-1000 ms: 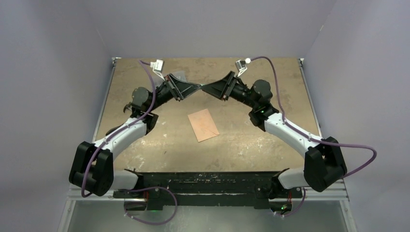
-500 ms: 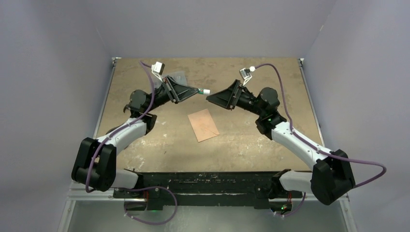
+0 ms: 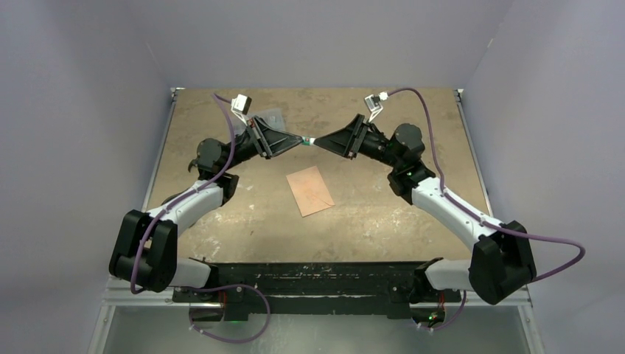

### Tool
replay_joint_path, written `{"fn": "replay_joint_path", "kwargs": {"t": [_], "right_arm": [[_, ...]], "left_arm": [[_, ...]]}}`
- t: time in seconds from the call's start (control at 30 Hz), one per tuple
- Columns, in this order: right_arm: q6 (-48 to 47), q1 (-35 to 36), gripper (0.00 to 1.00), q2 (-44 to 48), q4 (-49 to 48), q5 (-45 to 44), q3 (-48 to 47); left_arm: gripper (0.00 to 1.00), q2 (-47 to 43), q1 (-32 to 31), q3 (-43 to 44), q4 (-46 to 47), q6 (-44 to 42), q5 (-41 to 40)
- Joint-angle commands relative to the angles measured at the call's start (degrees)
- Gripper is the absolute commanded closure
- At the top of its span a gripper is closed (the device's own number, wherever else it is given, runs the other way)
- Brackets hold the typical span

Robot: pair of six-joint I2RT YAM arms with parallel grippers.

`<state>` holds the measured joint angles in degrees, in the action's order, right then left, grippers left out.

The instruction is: Place the letter into the envelope and seal it

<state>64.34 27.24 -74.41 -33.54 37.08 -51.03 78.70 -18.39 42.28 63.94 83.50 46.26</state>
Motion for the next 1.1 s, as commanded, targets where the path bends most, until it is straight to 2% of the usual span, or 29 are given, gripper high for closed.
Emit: {"fn": "replay_joint_path", "kwargs": {"t": [0.0,0.23,0.43,0.63,0.73,0.83,1.07], "right_arm": [[-0.1,-0.1,0.57,-0.4,-3.2,1.4,-2.5],[3.2,-0.1,0.74,-3.0,-8.8,3.3,-2.2],[9.9,0.5,1.0,-5.5,-19.6,6.1,-0.5],[19.6,3.3,1.0,-10.3,-38.1,8.5,2.0],[18.2,4.7,1.0,-11.0,-37.1,9.1,1.0],[13.6,6.5,1.0,-10.9,-30.4,8.8,-1.2],[16.3,9.6,1.0,-14.2,-35.6,9.3,-1.8]], "left_arm": [[1.0,-0.8,0.3,-0.3,3.6,0.8,0.4],[1.0,-0.7,0.2,-0.4,4.8,1.3,0.5],[1.0,-0.1,-1.9,-0.7,8.6,0.0,0.3],[1.0,2.0,-4.8,0.3,9.6,-3.3,1.9],[1.0,1.6,-5.4,1.2,6.4,-6.2,2.4],[1.0,1.2,-6.5,3.4,1.7,-9.4,2.9],[1.0,2.4,-8.9,5.8,-0.1,-10.5,4.6]]}}
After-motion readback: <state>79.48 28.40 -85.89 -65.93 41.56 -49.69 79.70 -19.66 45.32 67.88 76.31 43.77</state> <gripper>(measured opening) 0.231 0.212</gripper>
